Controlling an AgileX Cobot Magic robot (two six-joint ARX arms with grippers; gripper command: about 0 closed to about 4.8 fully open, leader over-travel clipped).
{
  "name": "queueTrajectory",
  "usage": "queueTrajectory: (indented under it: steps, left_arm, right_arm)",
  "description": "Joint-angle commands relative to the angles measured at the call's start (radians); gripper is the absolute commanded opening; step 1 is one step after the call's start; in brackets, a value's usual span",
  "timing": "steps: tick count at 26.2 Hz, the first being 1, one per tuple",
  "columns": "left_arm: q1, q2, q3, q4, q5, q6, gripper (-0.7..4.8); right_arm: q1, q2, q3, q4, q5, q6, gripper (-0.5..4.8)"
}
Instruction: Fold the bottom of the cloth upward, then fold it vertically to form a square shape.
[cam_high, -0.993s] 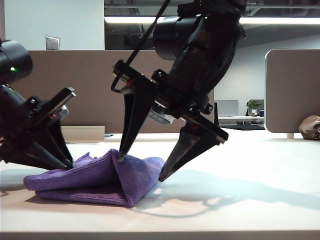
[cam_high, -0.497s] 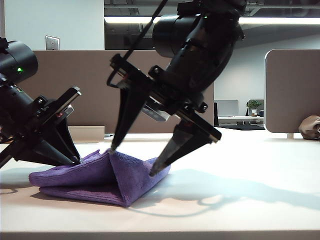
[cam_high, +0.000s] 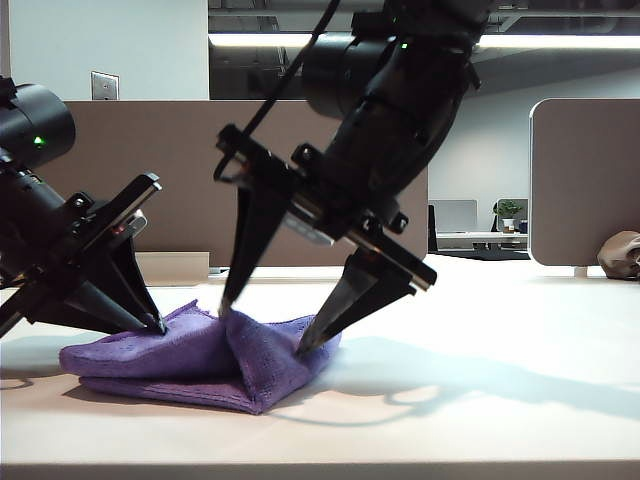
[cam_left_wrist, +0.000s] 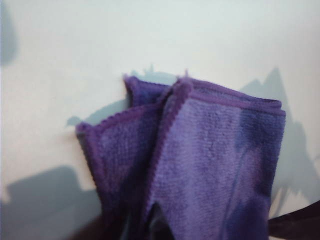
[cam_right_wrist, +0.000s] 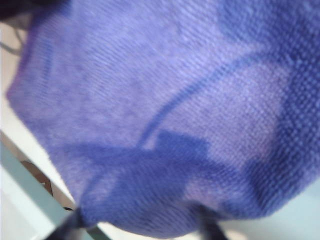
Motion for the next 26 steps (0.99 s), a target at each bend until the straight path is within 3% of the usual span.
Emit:
queueTrajectory:
  steps: [1, 13, 18, 20, 22, 26]
  left_arm:
    - [0.000, -0.001, 0.003, 0.002, 0.007, 0.001, 0.57]
    - [0.001, -0.001, 0.003, 0.002, -0.001, 0.004, 0.57]
    - [0.001, -0.001, 0.003, 0.001, -0.003, 0.004, 0.57]
    - [0.001, -0.001, 0.003, -0.006, 0.006, 0.004, 0.57]
    - [0.001, -0.002, 0.003, -0.020, 0.017, 0.005, 0.57]
    - [0.001, -0.010, 0.005, 0.007, 0.054, -0.004, 0.57]
  right_arm:
    - [0.004, 0.027, 0.004, -0.019, -0.005, 0.000, 2.59]
    - [0.005, 0.043, 0.000, -0.135, 0.003, -0.081, 2.50]
    - [0.005, 0.040, 0.001, -0.146, -0.001, -0.099, 1.65]
    - [0.005, 0.037, 0.003, -0.146, -0.002, -0.106, 1.70]
    - [0.003, 0.015, 0.005, -0.130, -0.005, -0.107, 2.22]
    - [0.000, -0.022, 0.005, -0.120, 0.007, -0.106, 2.25]
